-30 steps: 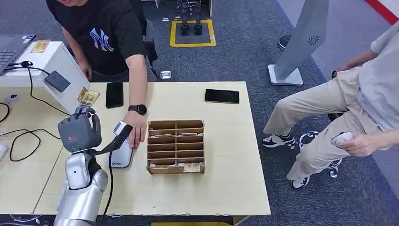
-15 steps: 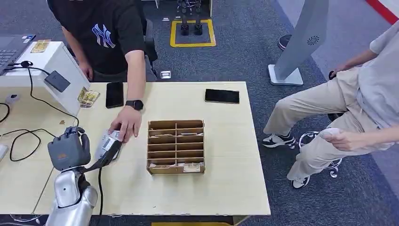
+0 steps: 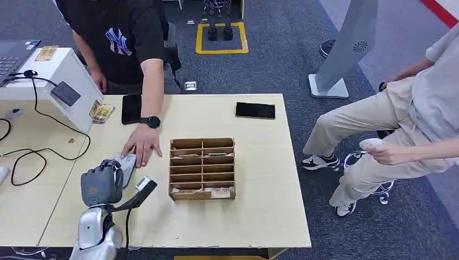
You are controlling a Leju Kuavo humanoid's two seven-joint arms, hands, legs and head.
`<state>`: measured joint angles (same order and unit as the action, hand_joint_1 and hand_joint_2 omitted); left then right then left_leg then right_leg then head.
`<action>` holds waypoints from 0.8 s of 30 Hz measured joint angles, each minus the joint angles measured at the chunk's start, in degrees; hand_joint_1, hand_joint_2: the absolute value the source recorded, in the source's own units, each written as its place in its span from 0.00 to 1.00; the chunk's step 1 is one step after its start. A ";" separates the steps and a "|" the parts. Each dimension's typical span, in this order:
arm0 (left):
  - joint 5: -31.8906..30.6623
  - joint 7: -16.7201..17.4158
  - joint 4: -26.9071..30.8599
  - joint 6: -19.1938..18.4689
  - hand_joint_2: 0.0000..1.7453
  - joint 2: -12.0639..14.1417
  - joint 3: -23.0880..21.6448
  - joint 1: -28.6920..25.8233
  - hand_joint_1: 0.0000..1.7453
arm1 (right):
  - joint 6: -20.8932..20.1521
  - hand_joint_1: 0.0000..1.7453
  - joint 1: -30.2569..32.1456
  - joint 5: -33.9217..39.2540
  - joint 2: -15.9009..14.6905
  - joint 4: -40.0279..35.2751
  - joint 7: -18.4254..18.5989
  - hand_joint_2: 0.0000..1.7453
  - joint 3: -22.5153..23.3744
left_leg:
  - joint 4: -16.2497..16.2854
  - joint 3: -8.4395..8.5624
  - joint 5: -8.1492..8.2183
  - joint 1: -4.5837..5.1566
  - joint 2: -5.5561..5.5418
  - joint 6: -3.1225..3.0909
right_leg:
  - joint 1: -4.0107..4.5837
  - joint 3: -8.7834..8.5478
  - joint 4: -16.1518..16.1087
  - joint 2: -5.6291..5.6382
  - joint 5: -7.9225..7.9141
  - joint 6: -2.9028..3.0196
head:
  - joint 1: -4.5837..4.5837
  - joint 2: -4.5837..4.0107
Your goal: Pass the card to the sensor for recognition and then transmit it.
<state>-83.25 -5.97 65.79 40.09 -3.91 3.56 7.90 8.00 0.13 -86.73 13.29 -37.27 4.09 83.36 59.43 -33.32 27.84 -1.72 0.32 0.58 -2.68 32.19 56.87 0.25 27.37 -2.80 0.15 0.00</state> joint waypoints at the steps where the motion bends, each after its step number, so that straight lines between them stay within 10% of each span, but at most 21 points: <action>1: 0.17 -0.17 -0.28 -0.02 1.00 -0.24 0.00 -0.05 1.00 | 0.04 0.00 0.00 0.00 -0.09 0.22 0.00 1.00 -0.07 | 0.00 0.00 0.00 0.00 0.00 0.00 | 0.00 0.00 0.00 0.00 0.00 0.00 | 0.00 0.00; 24: -1.01 1.66 -3.87 0.02 1.00 -1.31 -0.42 -0.20 1.00 | -1.44 0.00 0.85 0.00 0.11 -0.11 -1.22 1.00 -1.38 | 0.00 0.01 0.00 0.00 0.00 0.00 | 0.00 -0.01 0.01 0.00 0.00 0.00 | 0.02 0.00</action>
<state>-84.26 -4.31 61.92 40.11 -5.22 3.15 7.70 6.56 0.98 -86.73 13.40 -37.37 2.86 81.99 59.42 -33.31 27.83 -1.72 0.32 0.58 -2.68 32.18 56.88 0.25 27.36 -2.80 0.17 0.00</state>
